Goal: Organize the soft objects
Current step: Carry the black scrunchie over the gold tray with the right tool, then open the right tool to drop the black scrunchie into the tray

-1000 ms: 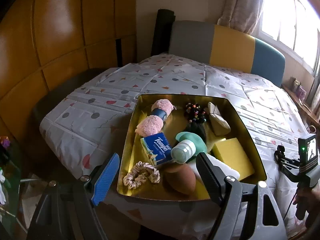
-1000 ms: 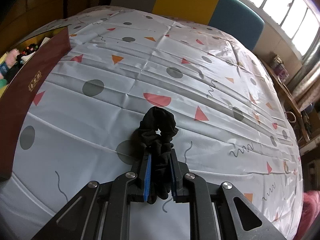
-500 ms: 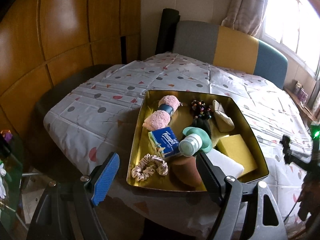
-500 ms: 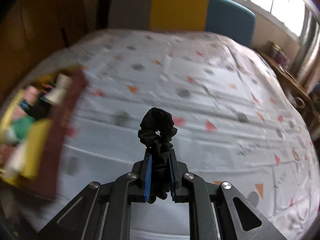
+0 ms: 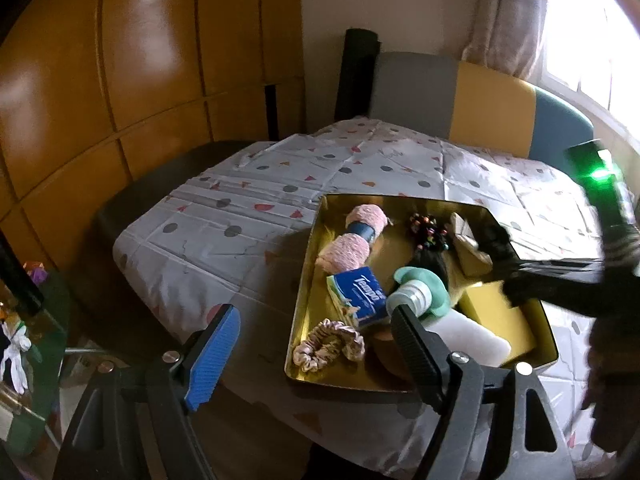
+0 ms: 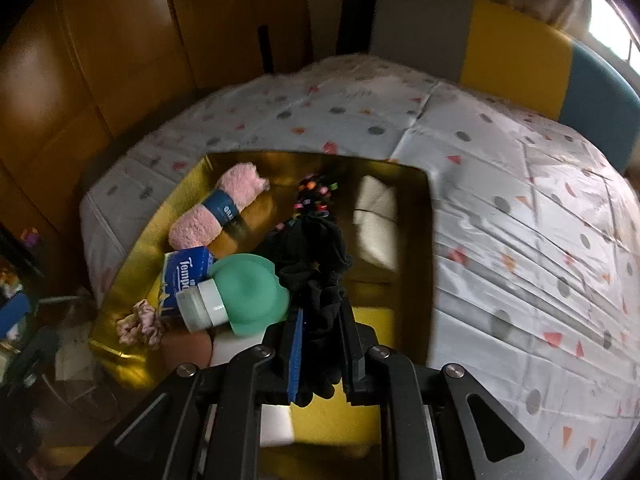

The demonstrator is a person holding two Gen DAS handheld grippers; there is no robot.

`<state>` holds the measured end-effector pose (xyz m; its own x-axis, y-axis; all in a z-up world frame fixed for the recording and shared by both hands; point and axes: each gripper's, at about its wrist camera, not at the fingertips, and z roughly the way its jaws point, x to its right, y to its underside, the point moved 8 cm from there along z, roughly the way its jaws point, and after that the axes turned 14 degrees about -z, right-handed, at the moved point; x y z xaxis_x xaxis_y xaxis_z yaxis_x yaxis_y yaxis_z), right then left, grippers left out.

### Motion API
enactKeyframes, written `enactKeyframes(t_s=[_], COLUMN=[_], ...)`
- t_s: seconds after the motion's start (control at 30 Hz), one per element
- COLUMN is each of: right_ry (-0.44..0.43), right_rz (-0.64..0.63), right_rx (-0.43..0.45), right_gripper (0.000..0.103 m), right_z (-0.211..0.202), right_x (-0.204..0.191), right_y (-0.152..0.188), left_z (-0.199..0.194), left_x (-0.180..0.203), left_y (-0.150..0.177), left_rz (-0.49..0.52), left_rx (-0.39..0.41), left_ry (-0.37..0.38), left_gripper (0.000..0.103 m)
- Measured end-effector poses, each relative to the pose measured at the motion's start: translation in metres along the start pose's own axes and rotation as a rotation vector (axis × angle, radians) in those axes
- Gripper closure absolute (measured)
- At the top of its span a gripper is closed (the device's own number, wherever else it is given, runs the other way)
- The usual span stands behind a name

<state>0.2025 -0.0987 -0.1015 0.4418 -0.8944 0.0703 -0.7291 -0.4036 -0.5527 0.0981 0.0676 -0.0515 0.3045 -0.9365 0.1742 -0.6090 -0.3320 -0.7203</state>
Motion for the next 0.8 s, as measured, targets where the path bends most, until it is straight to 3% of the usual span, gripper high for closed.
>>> enactKeyframes(t_s=[0.17,0.27,0.3,0.37,0.43,0.53,0.8], right_ry=[0.003,0.003,-0.003,-0.004,0.025,0.061,0.197], right_rz=[-0.001,0.013,0.022,0.029,0.024,0.021,0.074], right_rx=[-0.071,-0.077,-0.067,-0.018,0.038,0.117,0.222], right_gripper=[0.082,0.066,0.058,0.05,0.031,0.026,0.011], right_z=[0.036,0.045,0.044,0.035,0.02,-0.006,-0.059], right_x=[-0.01,-0.01,-0.01,-0.011,-0.011,-0.014,-0.005], right_y=[-0.005,-0.002,-0.001,-0.002,-0.002,0.002,0.028], left_z=[0.0,0.003,0.005,0.007,0.009,0.007,-0.009], left_x=[-0.007,-0.008,-0.009,-0.01,-0.01,-0.009,-0.002], left_y=[-0.005,-0.005,-0.004,-0.002,-0.001,0.001,0.0], left_rz=[-0.013,-0.023,-0.026,-0.034,-0.038,-0.044,-0.044], left_rx=[0.015,0.004,-0.004,-0.018,-0.03,-0.033,0.007], left_ry=[-0.013,-0.016,-0.014,-0.009,-0.012,-0.007,0.019], left_gripper=[0.027,0.028,0.031,0.035,0.035,0.035,0.035])
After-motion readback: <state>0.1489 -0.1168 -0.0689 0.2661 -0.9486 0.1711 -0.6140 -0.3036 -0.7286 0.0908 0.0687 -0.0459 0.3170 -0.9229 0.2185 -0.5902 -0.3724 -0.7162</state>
